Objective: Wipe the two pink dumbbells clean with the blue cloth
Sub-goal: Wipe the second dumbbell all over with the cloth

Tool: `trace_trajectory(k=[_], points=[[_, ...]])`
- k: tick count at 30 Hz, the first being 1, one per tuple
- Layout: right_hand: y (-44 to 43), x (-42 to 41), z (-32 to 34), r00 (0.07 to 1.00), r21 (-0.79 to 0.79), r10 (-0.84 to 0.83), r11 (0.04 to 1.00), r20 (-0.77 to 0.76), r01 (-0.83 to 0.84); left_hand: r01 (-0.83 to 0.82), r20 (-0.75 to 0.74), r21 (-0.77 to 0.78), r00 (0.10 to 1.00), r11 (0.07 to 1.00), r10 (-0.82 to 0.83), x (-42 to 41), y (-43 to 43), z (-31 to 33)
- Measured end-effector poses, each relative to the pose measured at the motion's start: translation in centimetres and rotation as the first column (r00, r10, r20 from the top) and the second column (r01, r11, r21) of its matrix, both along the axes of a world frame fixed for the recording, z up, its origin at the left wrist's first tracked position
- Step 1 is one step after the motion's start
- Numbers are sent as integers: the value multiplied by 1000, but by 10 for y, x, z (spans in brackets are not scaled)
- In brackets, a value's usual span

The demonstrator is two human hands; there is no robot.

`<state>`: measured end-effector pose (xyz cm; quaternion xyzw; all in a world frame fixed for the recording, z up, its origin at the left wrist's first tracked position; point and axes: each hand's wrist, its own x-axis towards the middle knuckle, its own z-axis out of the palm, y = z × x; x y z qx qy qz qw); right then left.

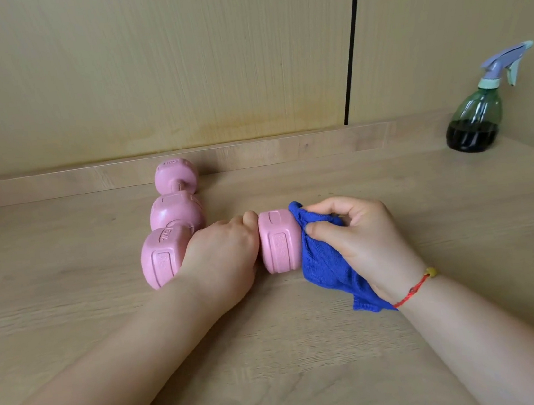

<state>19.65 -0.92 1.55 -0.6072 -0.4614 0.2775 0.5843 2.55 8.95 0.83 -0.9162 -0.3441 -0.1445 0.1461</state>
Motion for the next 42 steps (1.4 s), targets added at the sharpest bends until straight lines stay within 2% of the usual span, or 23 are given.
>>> trace_trajectory(k=[4, 9, 14, 16, 17, 19, 21, 22, 25, 28, 31, 34, 37, 39, 42], points=[[0, -1, -2, 995, 72, -47, 997, 91, 41, -111, -55, -55, 993, 992, 108, 11, -8, 10], [0, -6, -9, 895, 215, -165, 973, 415, 80, -104, -17, -197, 995, 975, 102, 8, -15, 19], [1, -5, -13, 865, 247, -186, 966, 465, 75, -28, 19, -132, 999, 991, 31, -19, -19, 35], [1, -4, -13, 865, 242, -185, 967, 466, 77, 43, 81, -43, 996, 998, -40, -42, -13, 40], [1, -4, -13, 866, 235, -179, 969, 467, 74, 67, 101, -48, 993, 997, -62, -55, -10, 41], [2, -4, -14, 867, 219, -168, 973, 469, 70, 103, 189, -178, 980, 979, -69, -80, -3, 38], [3, -4, -14, 867, 215, -170, 974, 467, 75, 176, 283, -376, 957, 910, -68, -96, 1, 31], [5, -5, -14, 870, 218, -172, 973, 461, 77, 214, 327, -427, 942, 878, -70, -102, 3, 26], [6, -6, -13, 865, 253, -182, 965, 468, 65, 272, 472, -475, 881, 837, -19, -108, 7, 8], [5, -8, -16, 816, 309, -177, 951, 550, -2, 260, 529, -519, 846, 814, 67, -108, 10, 0], [10, -10, -8, 829, 196, -61, 979, 556, -59, 267, 525, -473, 851, 840, 25, -108, 10, 0], [27, -7, 7, 880, -39, 48, 999, 473, -33, 284, 530, -458, 848, 842, 2, -108, 11, -2], [41, -2, 7, 918, -252, 137, 967, 372, -42, 291, 557, -444, 831, 847, 6, -106, 10, -4], [41, -1, 1, 912, -326, 167, 944, 375, -39, 297, 577, -436, 817, 849, 11, -105, 9, -4], [35, -3, 0, 917, -349, 144, 937, 372, -6, 284, 586, -442, 810, 851, 34, -104, 9, -4]])
